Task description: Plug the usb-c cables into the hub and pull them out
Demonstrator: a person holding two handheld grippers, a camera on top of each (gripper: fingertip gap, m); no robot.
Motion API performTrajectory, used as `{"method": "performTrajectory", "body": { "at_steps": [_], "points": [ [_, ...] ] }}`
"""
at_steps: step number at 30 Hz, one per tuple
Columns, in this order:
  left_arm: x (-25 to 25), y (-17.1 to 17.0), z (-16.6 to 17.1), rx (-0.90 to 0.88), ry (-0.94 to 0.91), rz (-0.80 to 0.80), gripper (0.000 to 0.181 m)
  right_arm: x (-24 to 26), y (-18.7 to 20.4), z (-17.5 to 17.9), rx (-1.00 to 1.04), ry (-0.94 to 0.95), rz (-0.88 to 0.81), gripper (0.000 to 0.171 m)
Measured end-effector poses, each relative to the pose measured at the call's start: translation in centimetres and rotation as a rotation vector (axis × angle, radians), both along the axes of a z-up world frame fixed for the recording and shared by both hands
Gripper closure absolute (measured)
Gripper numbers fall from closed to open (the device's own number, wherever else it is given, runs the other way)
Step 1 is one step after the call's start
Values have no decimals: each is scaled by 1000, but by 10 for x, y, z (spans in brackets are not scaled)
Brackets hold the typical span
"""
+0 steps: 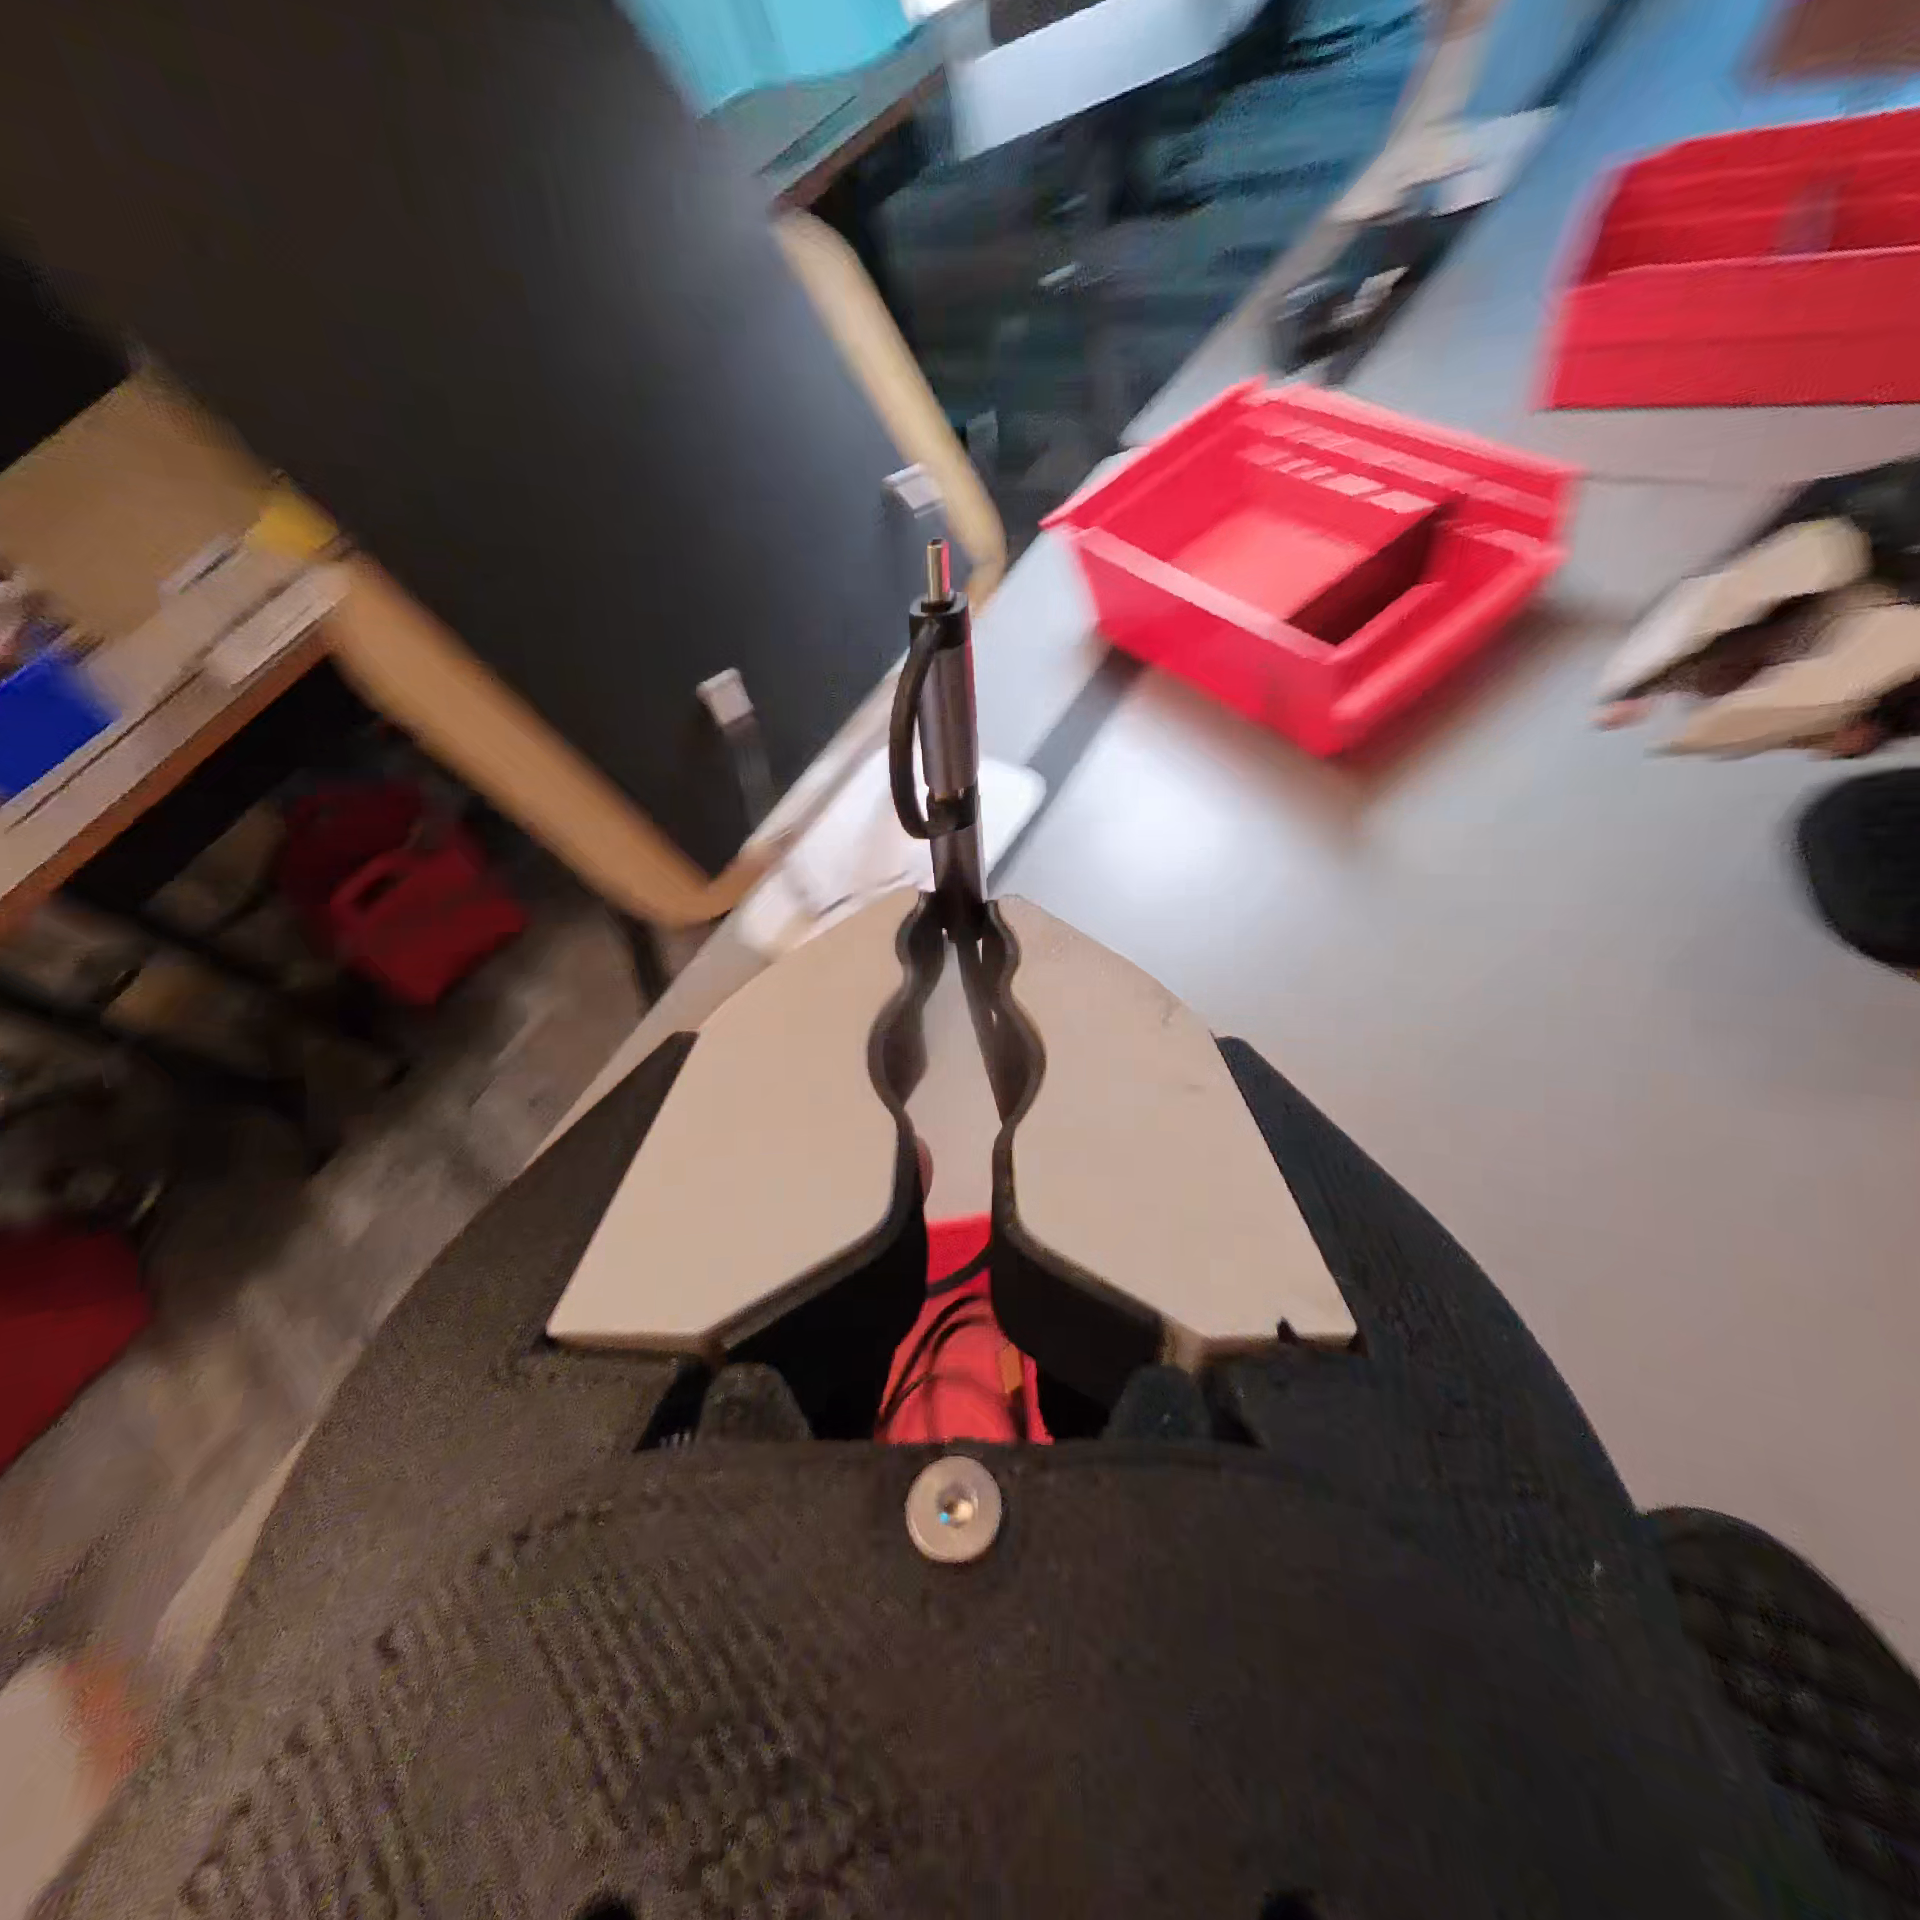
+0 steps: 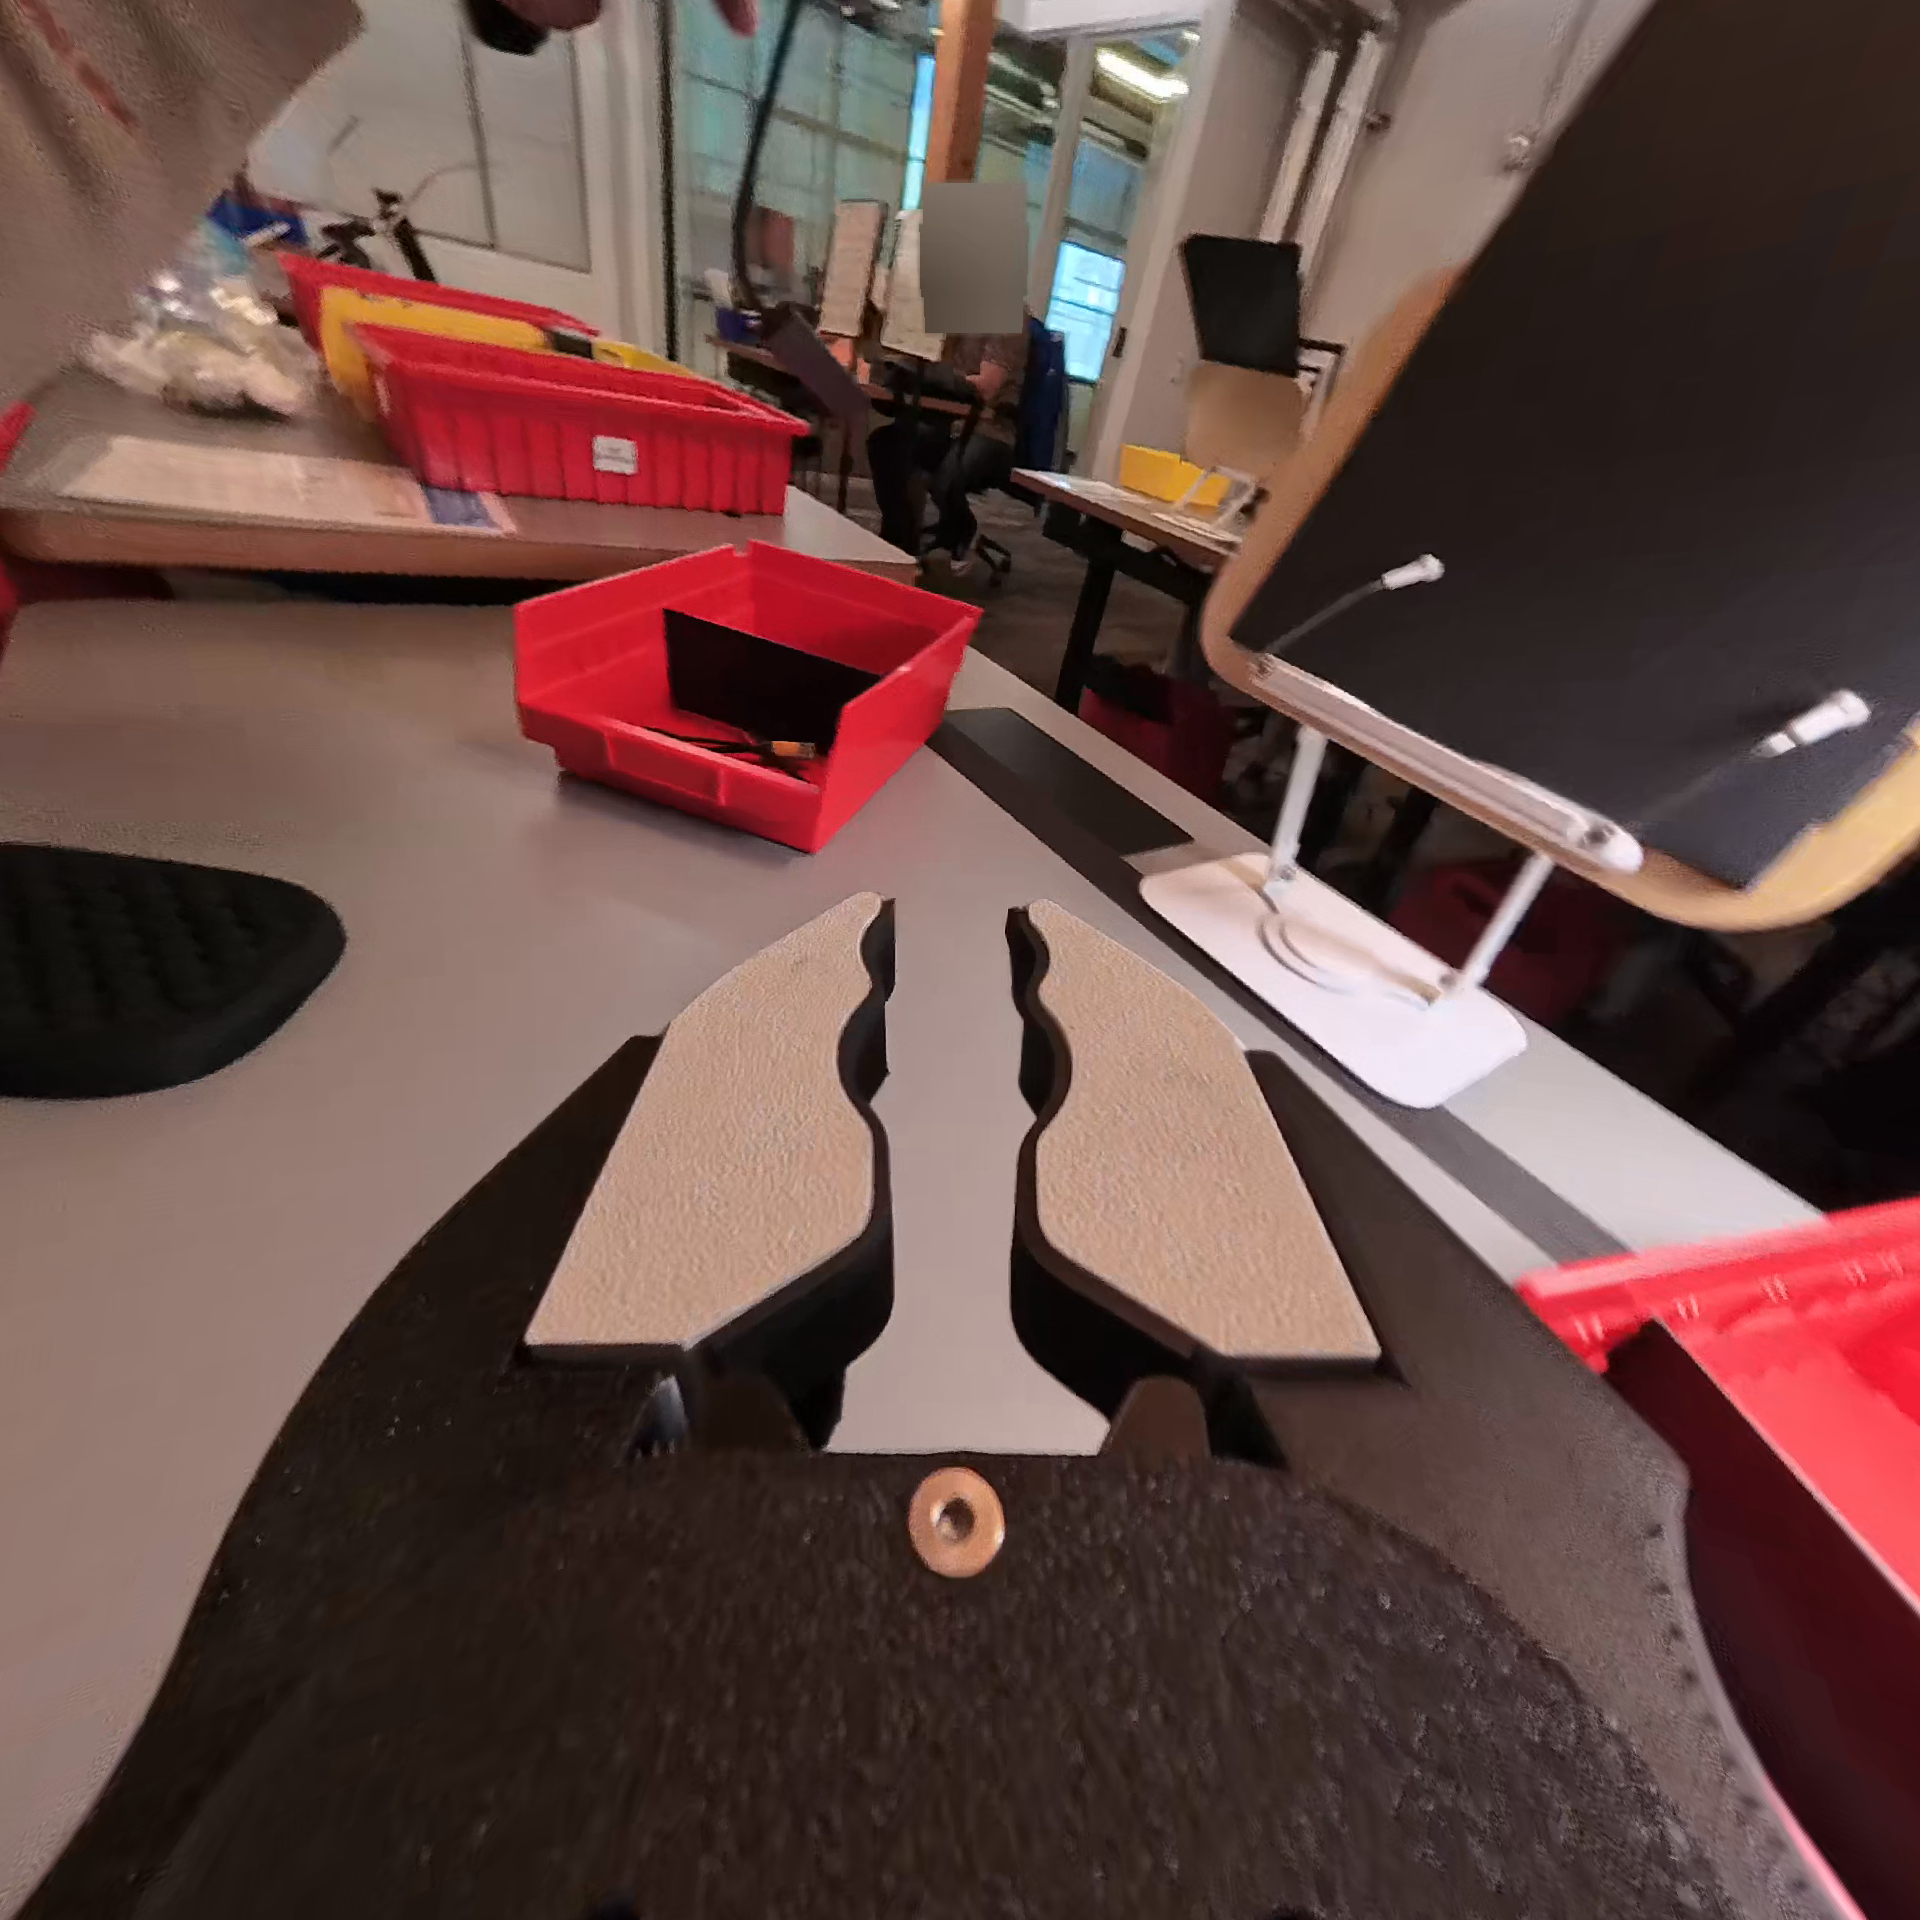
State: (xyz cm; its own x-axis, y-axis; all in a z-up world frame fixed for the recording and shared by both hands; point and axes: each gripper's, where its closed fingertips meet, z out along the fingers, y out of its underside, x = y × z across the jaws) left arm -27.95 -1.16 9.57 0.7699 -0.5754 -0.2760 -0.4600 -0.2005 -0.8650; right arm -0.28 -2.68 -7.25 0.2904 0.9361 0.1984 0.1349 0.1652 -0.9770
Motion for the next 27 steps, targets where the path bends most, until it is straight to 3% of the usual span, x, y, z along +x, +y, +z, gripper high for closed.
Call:
{"method": "performTrajectory", "body": {
  "at_steps": [5, 8, 10, 11, 13, 14, 18, 21, 23, 27],
  "points": [
    [138, -58, -33, -36, -116, -434, 173, -40, -29, -17, 120, -104, 177, 137],
    [196, -89, -60, -74, -201, -650, 173, -53, -43, -49, 150, -204, 276, 118],
    [222, -102, -74, -102, -268, -757, 173, -56, -56, -74, 163, -274, 355, 114],
    [231, -105, -80, -114, -294, -792, 173, -55, -63, -86, 166, -312, 399, 117],
    [240, -106, -90, -133, -324, -831, 173, -51, -75, -99, 170, -341, 466, 147],
    [241, -105, -93, -138, -341, -843, 173, -48, -78, -102, 163, -349, 487, 152],
    [223, -92, -104, -132, -365, -794, 173, -42, -66, -110, 184, -415, 428, 154],
    [190, -67, -124, -128, -360, -604, 167, -34, -40, -116, 230, -519, 276, 154],
    [161, -49, -139, -124, -351, -436, 153, -27, -22, -119, 254, -567, 180, 154],
    [123, -58, -148, -57, -358, -295, 150, -20, -3, -112, 167, -491, 101, 154]
  ]
}}
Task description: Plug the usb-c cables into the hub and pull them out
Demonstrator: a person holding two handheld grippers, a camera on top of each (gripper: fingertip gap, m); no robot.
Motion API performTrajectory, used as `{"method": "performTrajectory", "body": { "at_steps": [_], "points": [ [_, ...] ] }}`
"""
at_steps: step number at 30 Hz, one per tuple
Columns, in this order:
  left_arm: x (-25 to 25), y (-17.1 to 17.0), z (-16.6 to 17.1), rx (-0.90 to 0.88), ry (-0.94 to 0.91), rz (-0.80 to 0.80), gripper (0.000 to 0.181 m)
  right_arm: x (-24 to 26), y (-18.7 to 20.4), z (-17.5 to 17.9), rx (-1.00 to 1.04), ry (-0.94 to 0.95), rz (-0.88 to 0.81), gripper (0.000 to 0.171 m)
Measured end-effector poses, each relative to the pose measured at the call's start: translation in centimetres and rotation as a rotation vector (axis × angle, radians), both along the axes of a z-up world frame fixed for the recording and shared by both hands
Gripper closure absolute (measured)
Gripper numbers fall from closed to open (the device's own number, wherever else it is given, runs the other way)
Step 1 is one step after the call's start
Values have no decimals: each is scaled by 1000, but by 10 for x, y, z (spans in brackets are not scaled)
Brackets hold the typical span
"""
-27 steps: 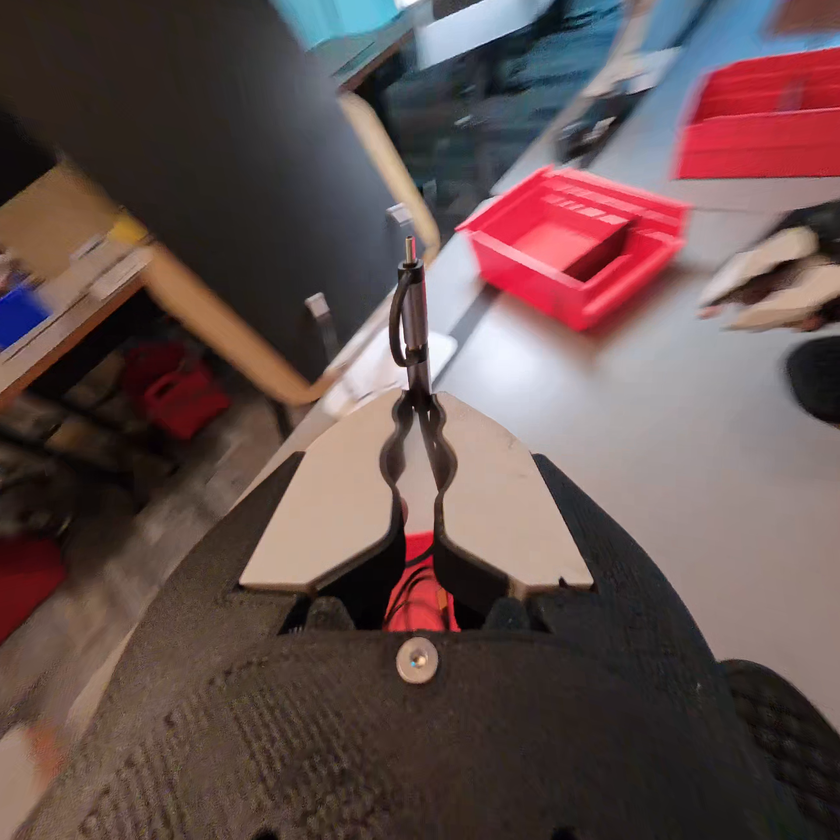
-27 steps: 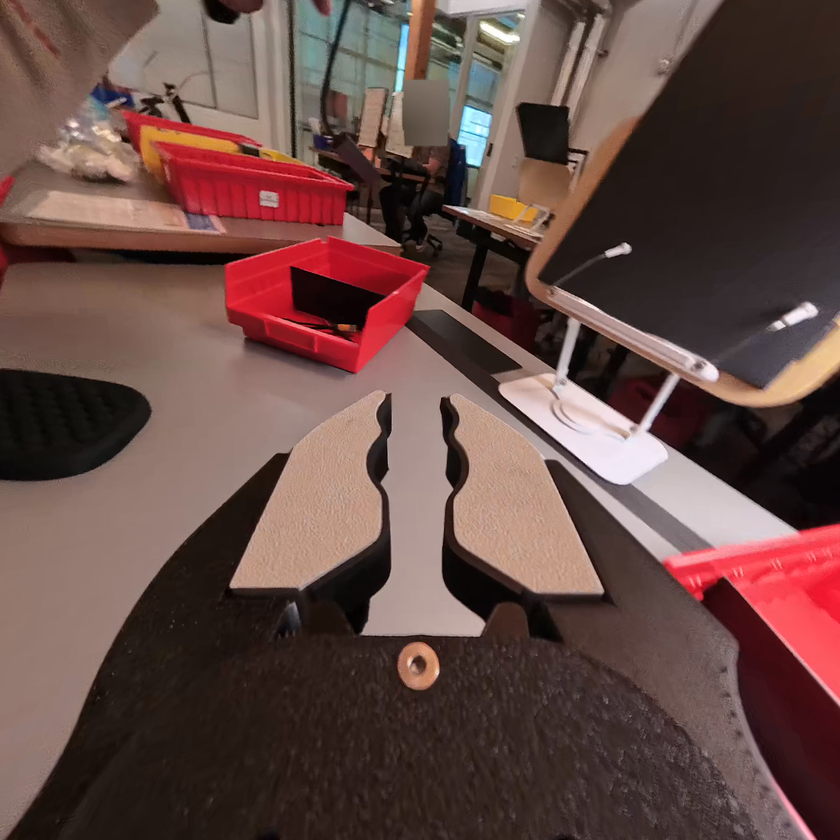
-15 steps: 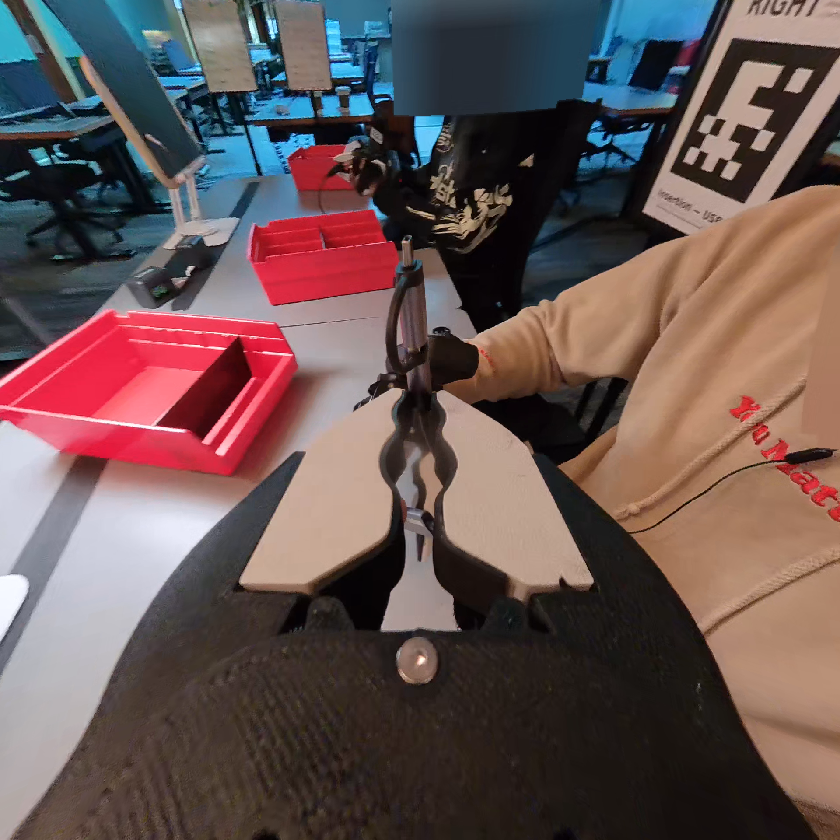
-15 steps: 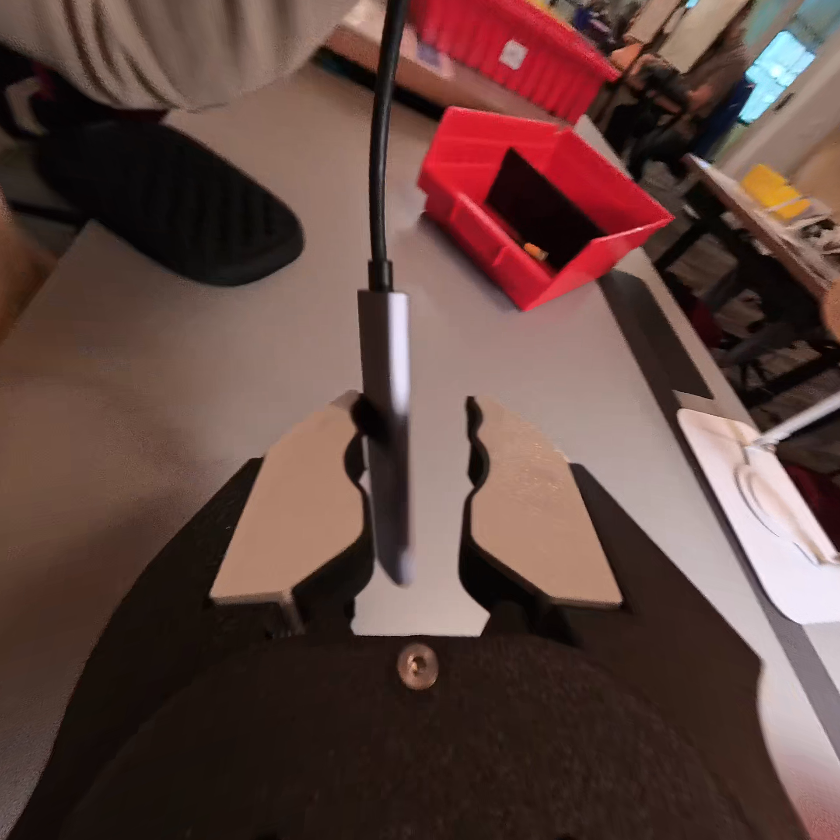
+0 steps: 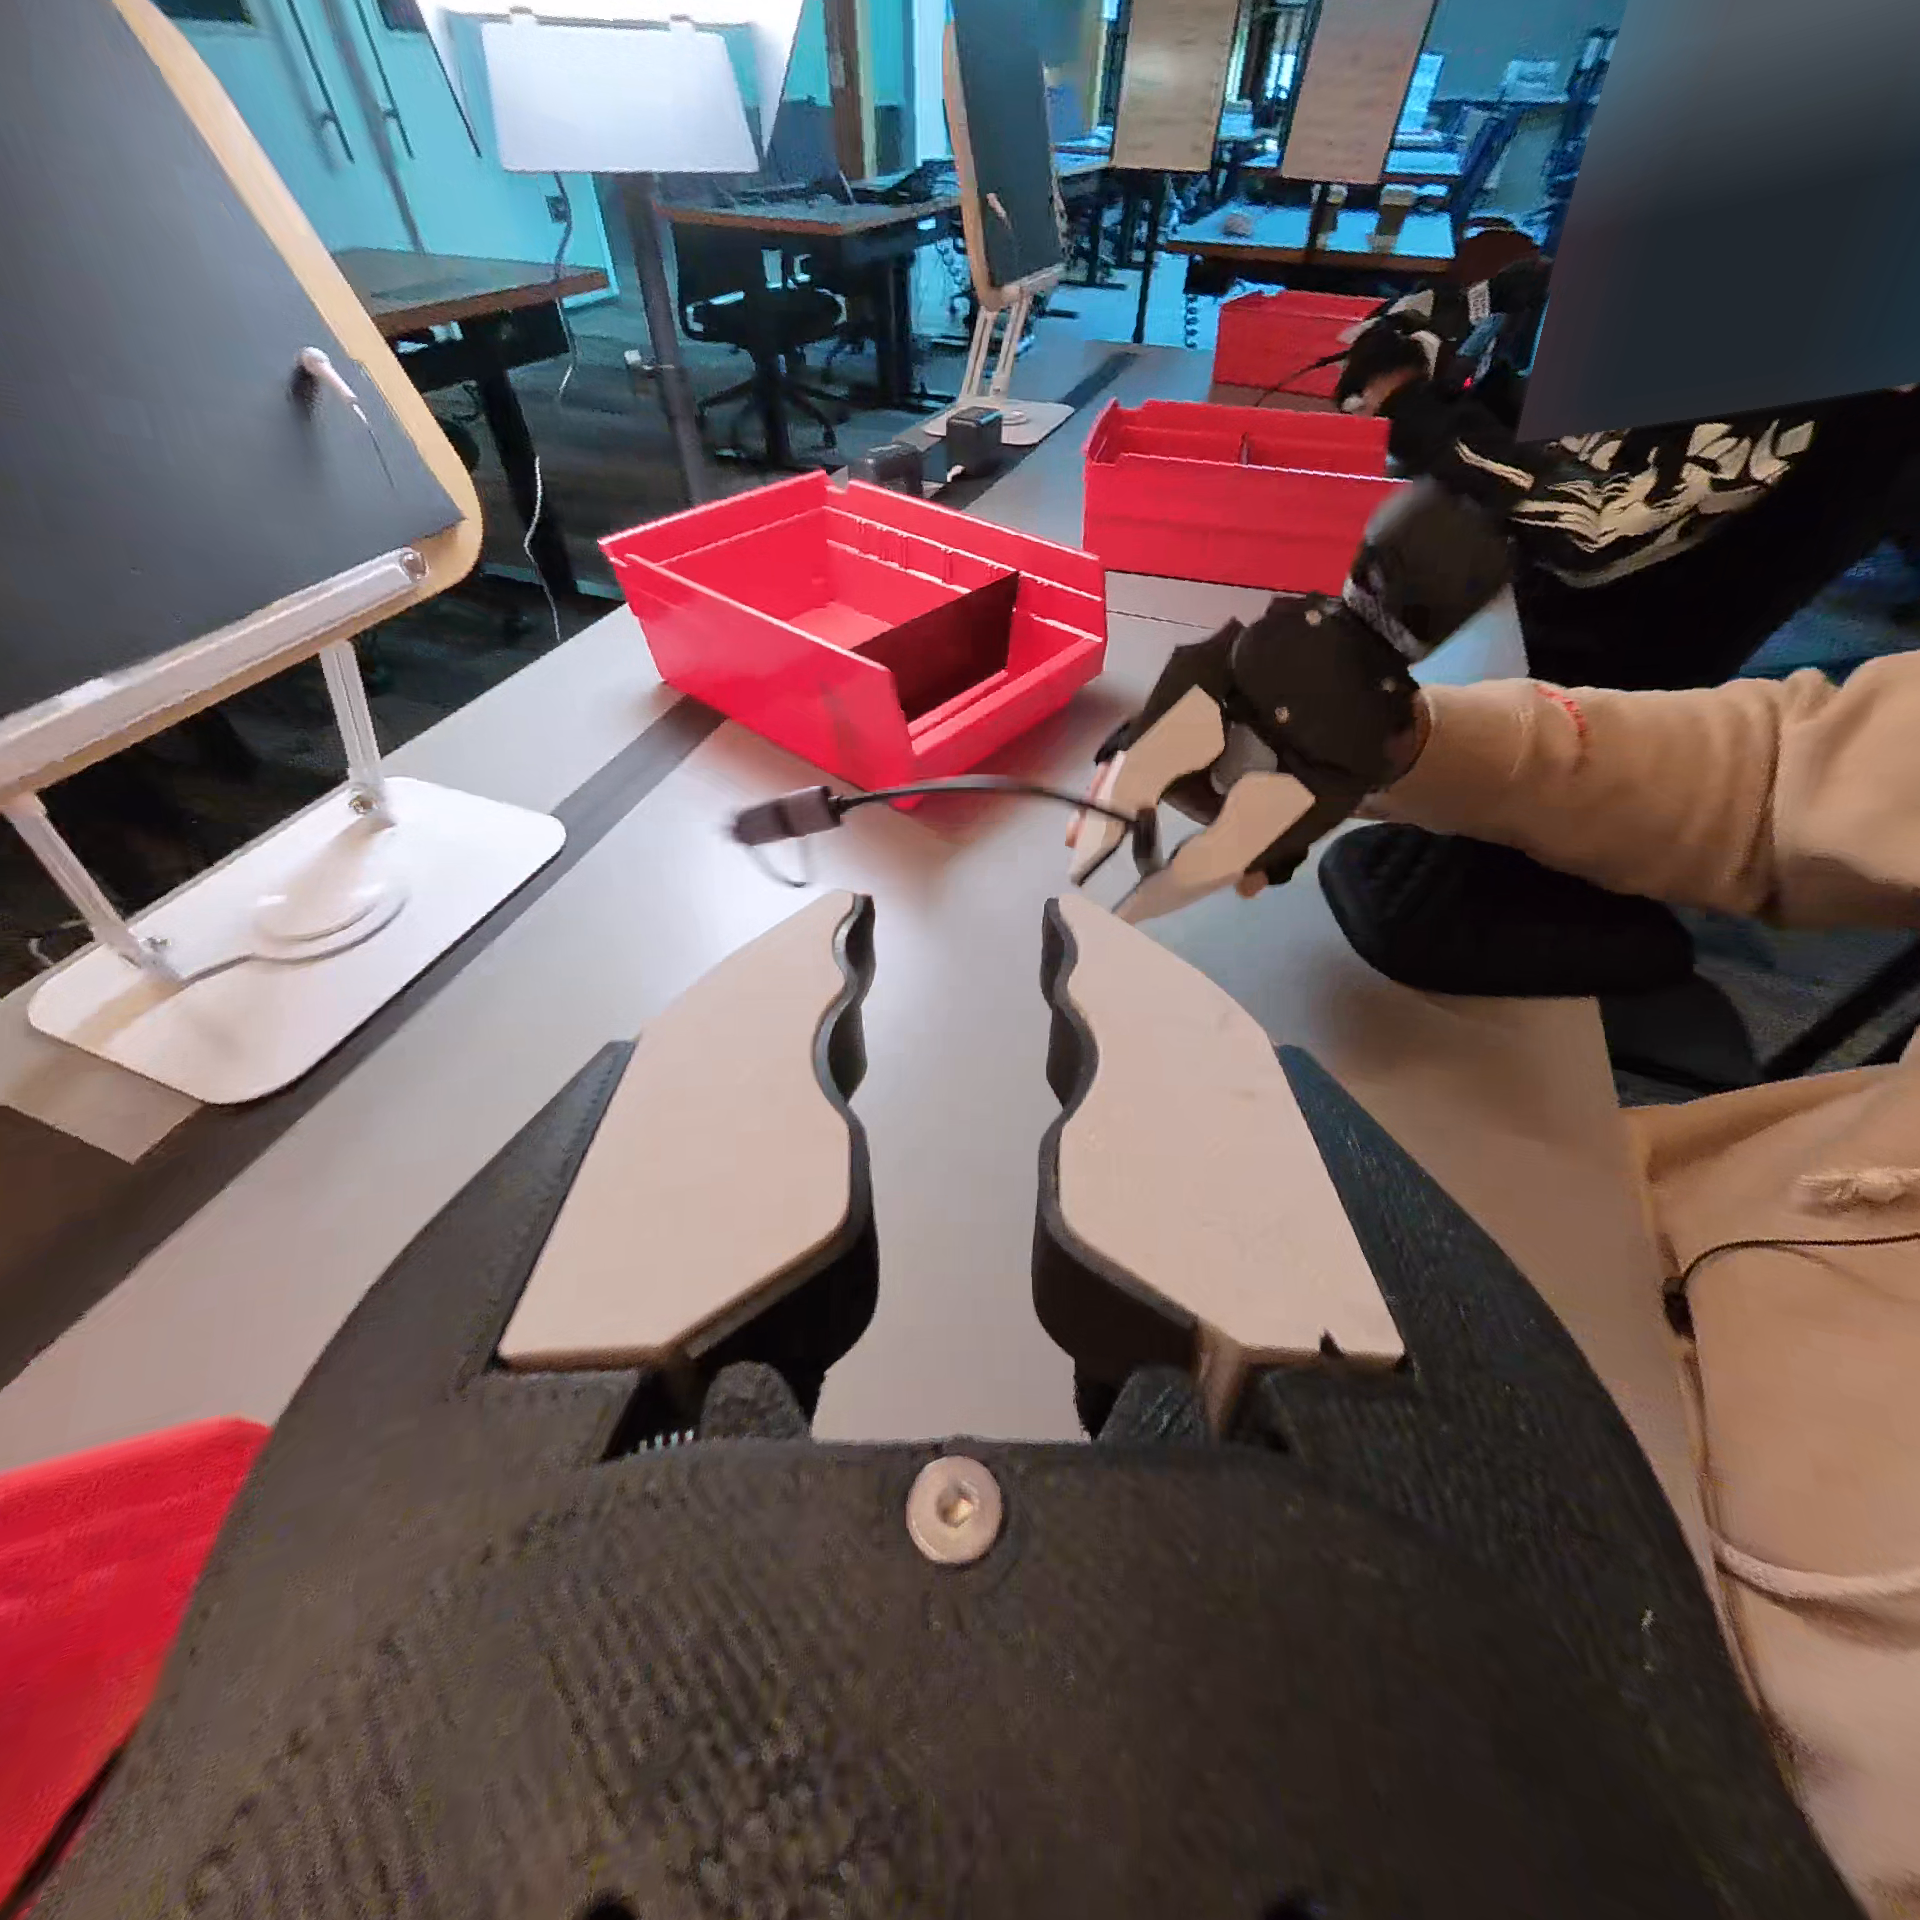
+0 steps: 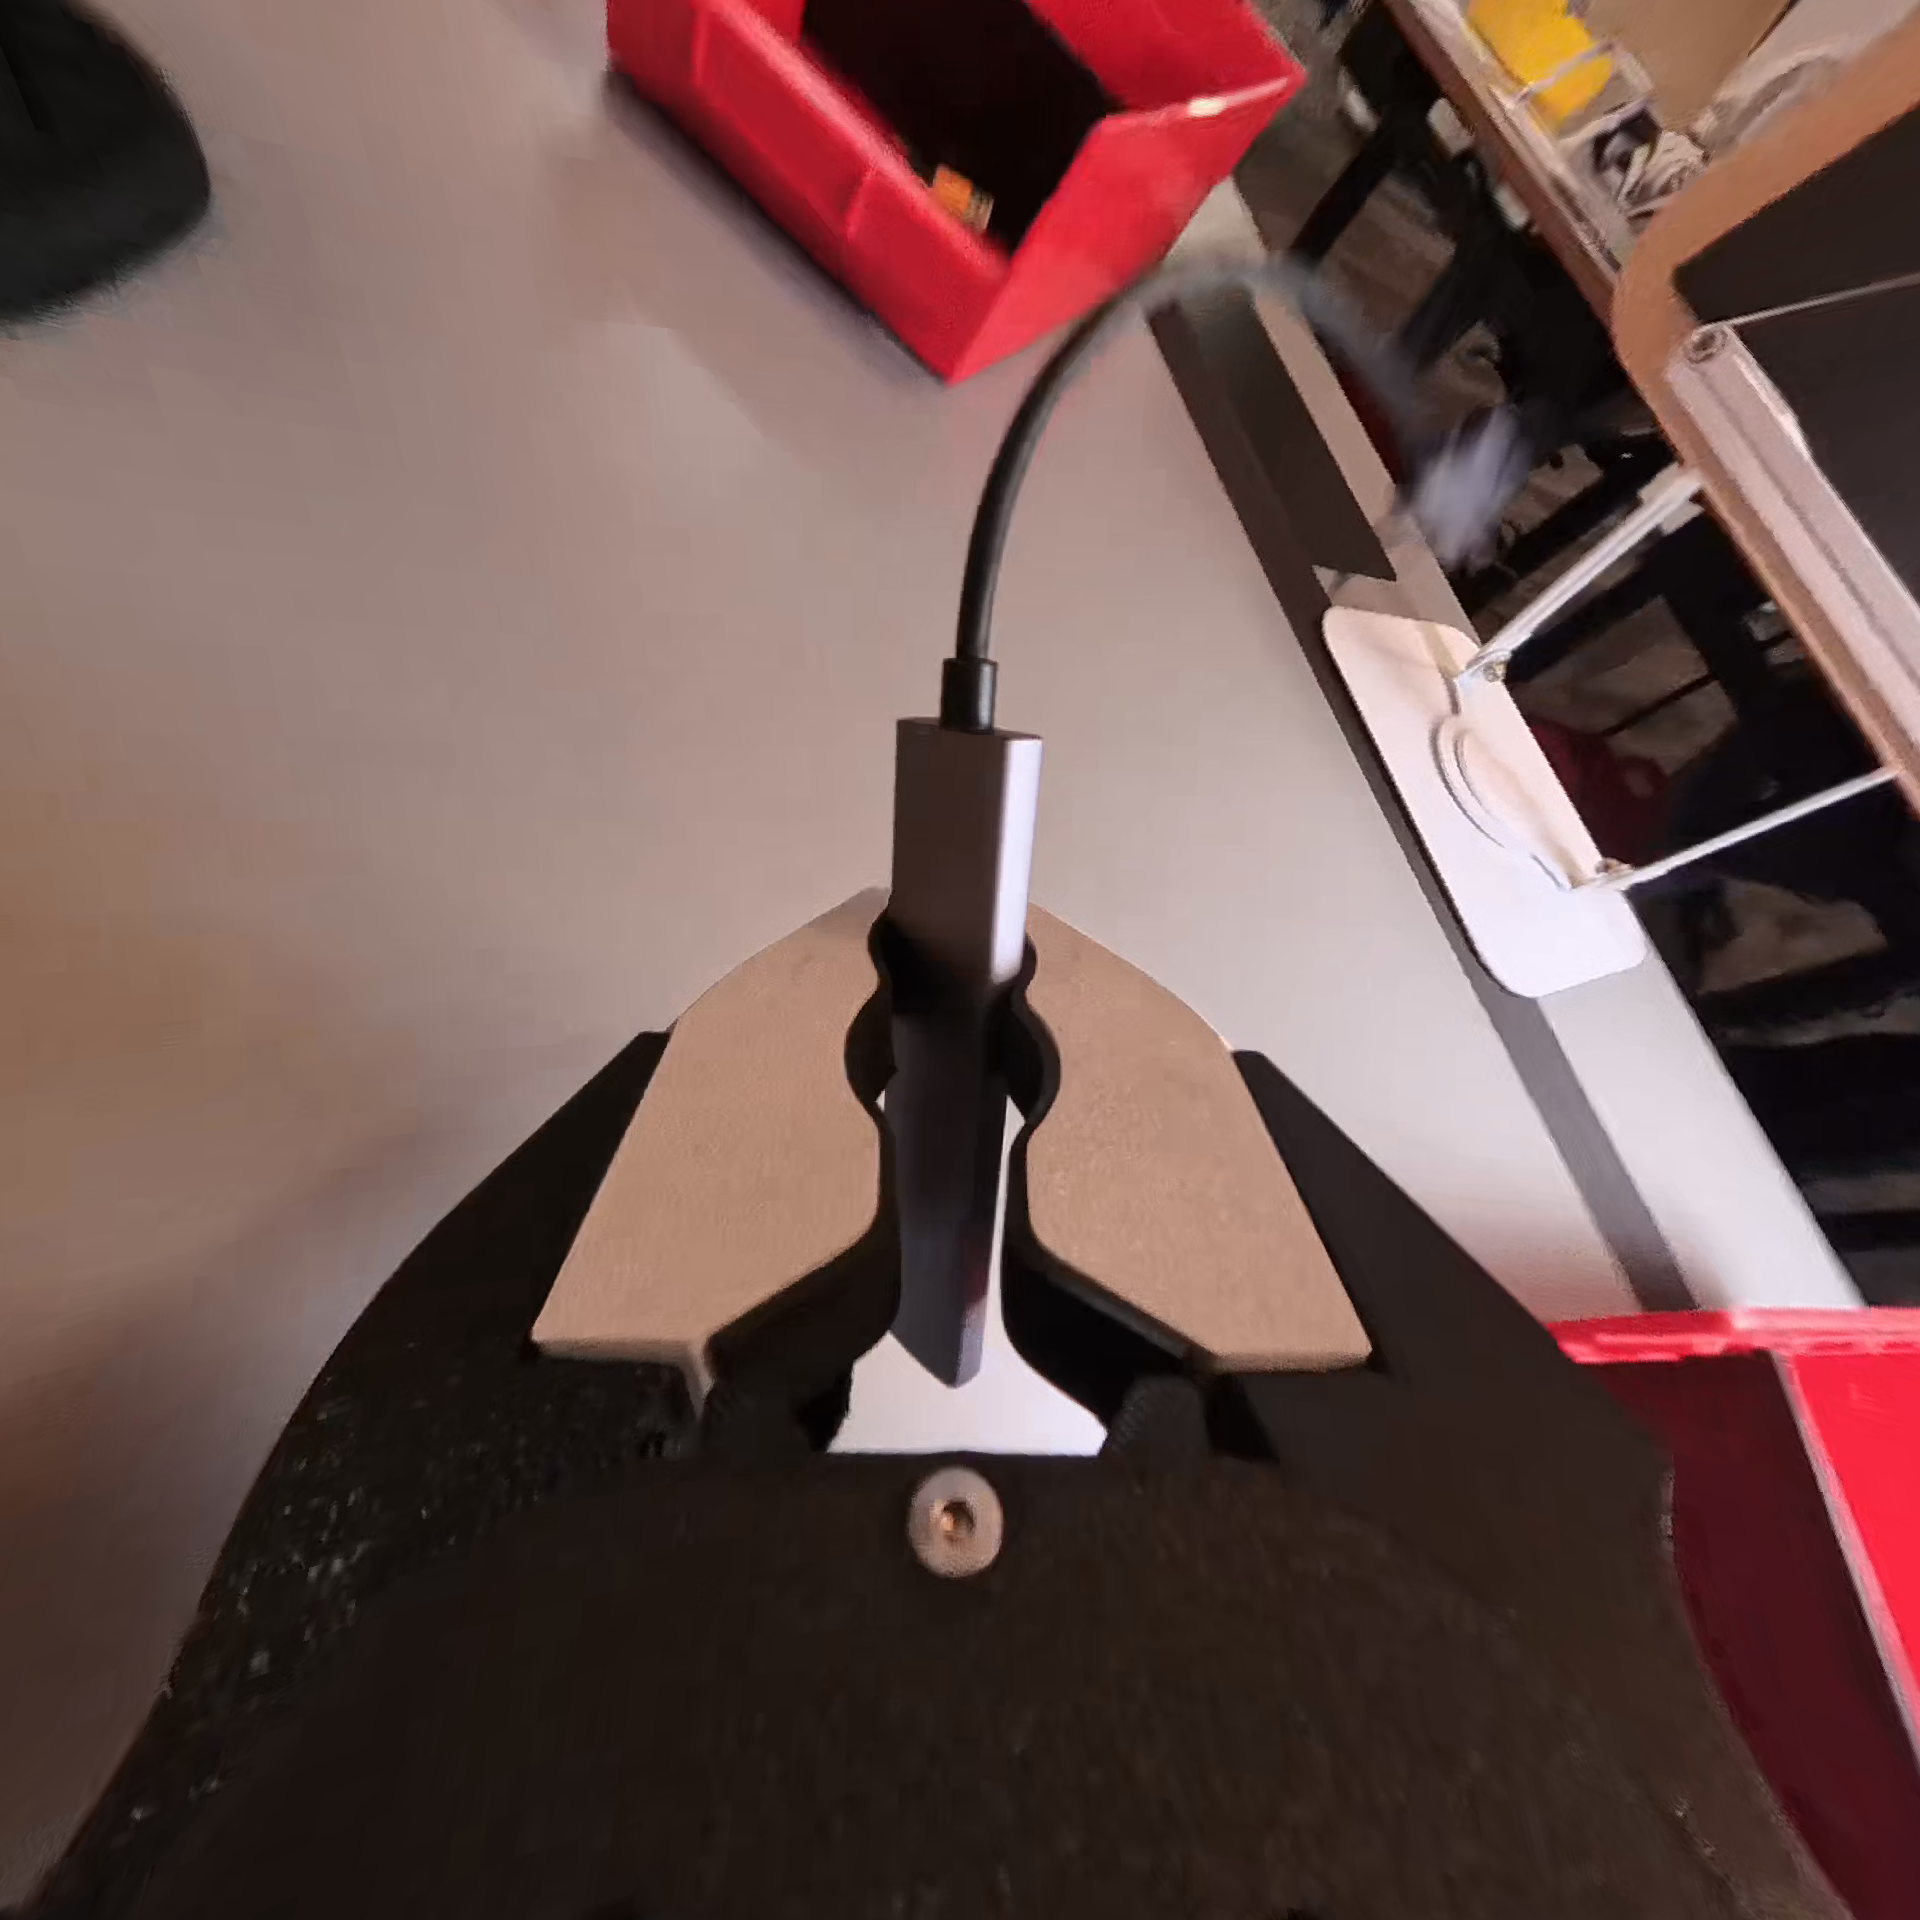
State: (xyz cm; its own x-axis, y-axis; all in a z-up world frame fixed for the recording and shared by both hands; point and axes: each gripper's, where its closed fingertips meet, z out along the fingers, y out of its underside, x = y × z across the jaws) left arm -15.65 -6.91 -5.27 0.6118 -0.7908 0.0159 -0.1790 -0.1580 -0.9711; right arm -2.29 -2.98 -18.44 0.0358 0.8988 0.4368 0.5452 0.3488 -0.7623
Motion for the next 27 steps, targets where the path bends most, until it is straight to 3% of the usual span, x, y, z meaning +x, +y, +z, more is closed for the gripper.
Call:
{"method": "performTrajectory", "body": {
  "at_steps": [6, 13, 19, 25, 27],
  "points": [
    [58, -19, -57, -41, -26, -62, 152, -15, -32, 73, -441, 515, 186, 155],
    [149, -31, -80, -55, -86, -185, 147, -13, -48, 123, -748, 899, 294, 155],
    [166, -14, -69, 99, -41, -110, 162, -11, -37, 125, -728, 950, 267, 155],
    [129, -7, -61, 131, 79, -95, 172, -2, -36, 106, -794, 755, 290, 153],
    [120, -8, -59, 217, 203, -71, 172, -4, -36, 95, -774, 667, 271, 149]
  ]
}}
